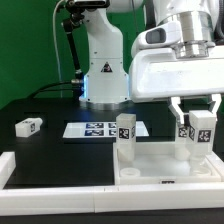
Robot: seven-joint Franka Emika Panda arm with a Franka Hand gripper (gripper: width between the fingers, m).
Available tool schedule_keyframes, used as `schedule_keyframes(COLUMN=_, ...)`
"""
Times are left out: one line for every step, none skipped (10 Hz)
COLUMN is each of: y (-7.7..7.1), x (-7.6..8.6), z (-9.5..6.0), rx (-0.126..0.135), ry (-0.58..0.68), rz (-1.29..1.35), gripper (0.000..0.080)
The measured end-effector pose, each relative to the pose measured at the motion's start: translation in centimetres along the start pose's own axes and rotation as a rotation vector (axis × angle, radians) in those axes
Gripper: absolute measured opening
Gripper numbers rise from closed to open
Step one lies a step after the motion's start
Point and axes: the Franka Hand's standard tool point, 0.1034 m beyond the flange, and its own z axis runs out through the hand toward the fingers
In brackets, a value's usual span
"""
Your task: Assemble square table
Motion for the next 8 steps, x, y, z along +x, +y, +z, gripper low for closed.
schedule_keyframes(y=-0.29, x=-0.23, z=0.17, rx=0.001, ry=-0.004, rz=-0.005, gripper=0.029)
schedule_keyframes(y=-0.34, x=-0.26, z=0.18, rx=0.002, ry=-0.005, rz=-0.006, gripper=0.029)
schedule_keyframes(y=-0.22, x=-0.32, z=0.25, rx=0.0, ry=-0.006, rz=-0.006, gripper=0.029)
schedule_keyframes(y=-0.09, x=-0.41, z=0.35, rx=-0.001, ry=-0.008, rz=-0.004, gripper=0.029)
schedule_keyframes(y=-0.07, x=-0.38, z=0.4, rx=-0.002, ry=-0.007, rz=-0.004, gripper=0.029)
schedule_keyframes(y=-0.05, x=-0.34, z=0.45, rx=-0.002, ry=-0.007, rz=-0.004, gripper=0.029)
schedule_keyframes(y=0.05, x=-0.3, z=0.46, rx=-0.003, ry=-0.006, rz=-0.003, gripper=0.029)
schedule_keyframes(y=0.17, x=-0.28, z=0.47, rx=-0.004, ry=-0.006, rz=-0.001, gripper=0.029)
